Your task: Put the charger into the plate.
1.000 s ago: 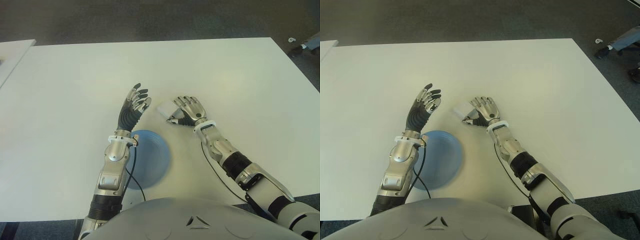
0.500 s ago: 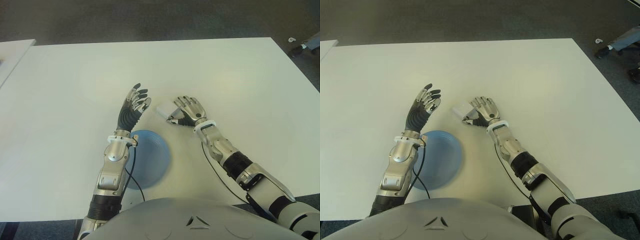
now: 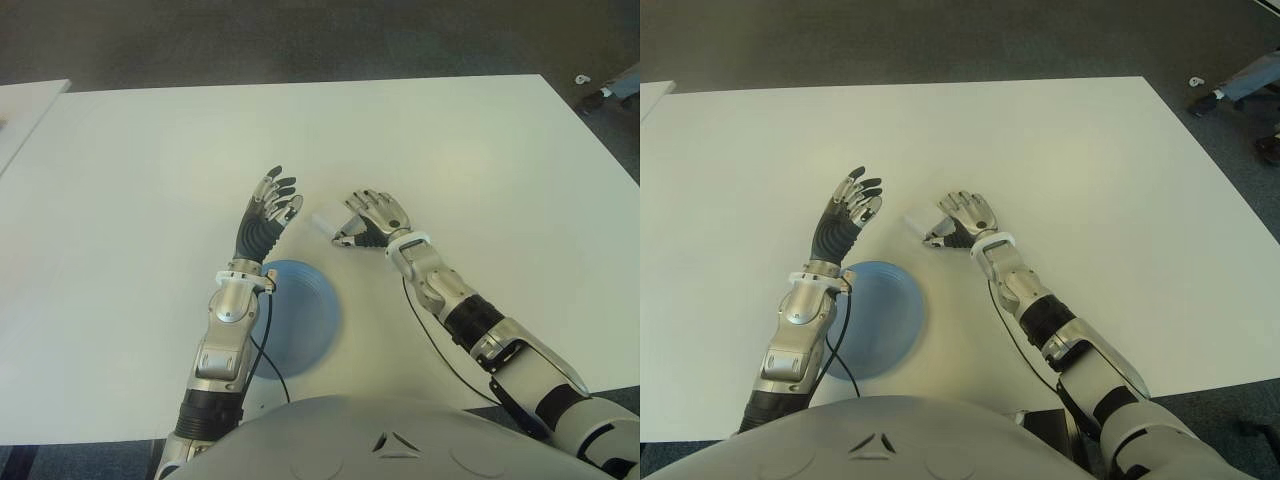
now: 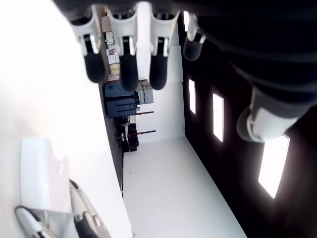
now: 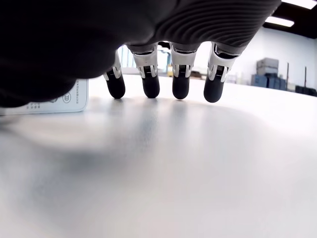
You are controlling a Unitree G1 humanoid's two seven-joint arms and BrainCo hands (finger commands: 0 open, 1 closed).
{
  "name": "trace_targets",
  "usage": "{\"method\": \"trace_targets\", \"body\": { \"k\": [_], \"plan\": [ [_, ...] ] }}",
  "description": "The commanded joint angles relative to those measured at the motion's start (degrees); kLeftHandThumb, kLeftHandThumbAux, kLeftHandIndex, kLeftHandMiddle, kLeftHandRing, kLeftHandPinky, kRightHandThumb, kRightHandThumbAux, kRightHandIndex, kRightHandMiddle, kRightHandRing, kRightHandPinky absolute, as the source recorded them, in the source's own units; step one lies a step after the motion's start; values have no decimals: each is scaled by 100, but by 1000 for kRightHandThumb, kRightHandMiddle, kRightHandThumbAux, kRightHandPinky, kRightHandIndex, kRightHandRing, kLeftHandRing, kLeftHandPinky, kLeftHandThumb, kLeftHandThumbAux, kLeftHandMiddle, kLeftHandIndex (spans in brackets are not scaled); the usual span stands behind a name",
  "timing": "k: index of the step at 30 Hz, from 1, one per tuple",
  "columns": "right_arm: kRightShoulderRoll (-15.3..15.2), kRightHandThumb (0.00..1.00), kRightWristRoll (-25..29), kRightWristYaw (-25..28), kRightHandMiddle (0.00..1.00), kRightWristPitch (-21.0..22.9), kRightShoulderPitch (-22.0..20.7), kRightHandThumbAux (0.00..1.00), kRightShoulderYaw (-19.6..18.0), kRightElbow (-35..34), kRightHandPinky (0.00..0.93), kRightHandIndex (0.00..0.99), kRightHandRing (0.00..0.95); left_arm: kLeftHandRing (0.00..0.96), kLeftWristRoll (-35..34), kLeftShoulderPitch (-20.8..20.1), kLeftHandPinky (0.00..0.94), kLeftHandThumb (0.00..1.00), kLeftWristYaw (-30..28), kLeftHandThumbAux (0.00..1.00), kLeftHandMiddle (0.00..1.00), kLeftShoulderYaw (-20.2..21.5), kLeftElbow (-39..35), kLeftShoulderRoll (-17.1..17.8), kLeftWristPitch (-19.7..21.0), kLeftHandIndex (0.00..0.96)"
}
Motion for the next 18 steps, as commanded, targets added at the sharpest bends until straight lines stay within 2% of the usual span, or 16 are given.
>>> {"method": "trace_targets", "body": {
  "k": [1, 6, 18],
  "plan": [
    [137, 284, 92, 590, 0, 244, 93, 110, 21, -167, 0, 0, 0, 206, 16, 48, 205, 2, -47, 514, 196, -23, -19, 14, 100, 0],
    [199, 316, 5, 694, 0, 469, 146, 96, 18, -273, 0, 0, 0, 207, 18, 45, 208, 0, -44, 509, 191, -27, -18, 19, 88, 0],
    [260, 315, -114, 641, 0, 641, 241, 112, 95, -345, 0, 0, 0, 209, 36, 66, 211, 0, -13, 492, 198, -40, -59, -14, 104, 0]
  ]
}}
